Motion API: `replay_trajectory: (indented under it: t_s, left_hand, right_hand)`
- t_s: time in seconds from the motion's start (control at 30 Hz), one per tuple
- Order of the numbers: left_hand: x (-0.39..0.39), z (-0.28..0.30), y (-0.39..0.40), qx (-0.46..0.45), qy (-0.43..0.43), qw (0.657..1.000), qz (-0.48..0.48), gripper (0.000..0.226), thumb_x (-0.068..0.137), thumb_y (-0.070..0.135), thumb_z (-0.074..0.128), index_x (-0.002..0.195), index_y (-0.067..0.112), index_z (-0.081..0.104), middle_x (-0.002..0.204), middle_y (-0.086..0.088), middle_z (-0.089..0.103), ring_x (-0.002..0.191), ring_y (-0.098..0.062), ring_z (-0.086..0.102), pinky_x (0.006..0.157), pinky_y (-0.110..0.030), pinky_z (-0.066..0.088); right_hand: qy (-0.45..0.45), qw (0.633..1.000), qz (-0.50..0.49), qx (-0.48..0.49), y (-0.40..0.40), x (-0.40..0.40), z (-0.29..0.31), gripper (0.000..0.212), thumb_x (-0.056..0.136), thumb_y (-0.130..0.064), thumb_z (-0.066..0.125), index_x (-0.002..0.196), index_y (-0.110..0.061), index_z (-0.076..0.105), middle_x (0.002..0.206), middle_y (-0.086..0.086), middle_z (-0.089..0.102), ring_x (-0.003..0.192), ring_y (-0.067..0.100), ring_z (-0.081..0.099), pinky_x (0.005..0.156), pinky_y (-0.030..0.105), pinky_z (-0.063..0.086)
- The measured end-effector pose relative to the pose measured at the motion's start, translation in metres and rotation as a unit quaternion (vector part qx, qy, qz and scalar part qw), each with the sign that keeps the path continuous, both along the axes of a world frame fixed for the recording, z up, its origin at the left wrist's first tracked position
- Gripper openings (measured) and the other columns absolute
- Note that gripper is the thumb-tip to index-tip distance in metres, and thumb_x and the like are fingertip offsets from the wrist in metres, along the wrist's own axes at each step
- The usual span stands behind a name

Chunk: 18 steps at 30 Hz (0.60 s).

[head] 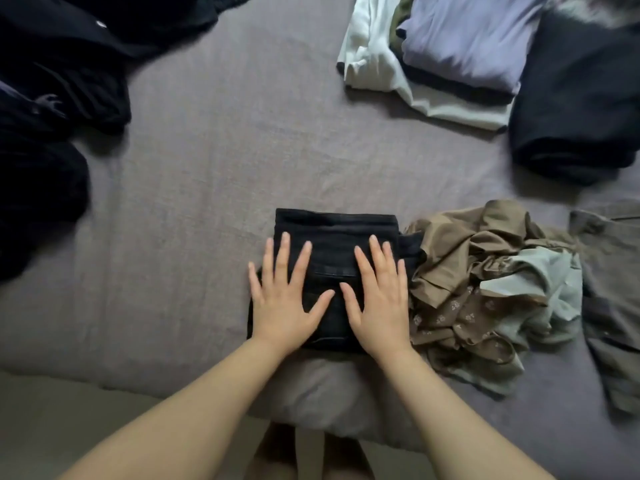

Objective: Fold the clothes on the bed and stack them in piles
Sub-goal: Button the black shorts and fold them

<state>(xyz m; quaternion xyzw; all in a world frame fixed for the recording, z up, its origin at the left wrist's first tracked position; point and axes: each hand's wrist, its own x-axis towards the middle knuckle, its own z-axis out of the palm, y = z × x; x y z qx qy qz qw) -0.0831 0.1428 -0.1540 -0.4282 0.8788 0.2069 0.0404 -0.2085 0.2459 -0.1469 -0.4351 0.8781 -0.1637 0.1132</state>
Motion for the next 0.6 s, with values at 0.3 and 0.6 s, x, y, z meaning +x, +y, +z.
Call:
replay_trajectory:
  t_s: [0.3,0.6]
  left_hand:
    - [-0.011,0.048,-0.033,0.380,0.006,0.797,0.470,0.093,0.044,0.084,0.068,0.105,0.014,0.060,0.104,-0.003,0.065,0.098,-0.029,0.062,0.092,-0.044,0.051]
    - [-0.024,0.130,-0.047,0.402,0.169,0.826,0.357,0.023,0.083,0.033,0.072,0.093,0.013,0.069,0.091,-0.003,0.071,0.088,-0.021,0.067,0.064,-0.027,0.050]
  right_hand:
    - [-0.421,0.753,-0.496,0.096,0.003,-0.003,0.058,0.082,0.070,-0.067,0.069,0.121,-0.002,0.057,0.124,0.009,0.059,0.116,0.028,0.055,0.100,0.034,0.042]
    - [-0.665,0.471,-0.577,-0.059,0.020,-0.001,0.090,0.114,0.030,-0.049,0.098,0.126,-0.009,0.053,0.115,0.015,0.067,0.094,0.034,0.069,0.078,0.051,0.058]
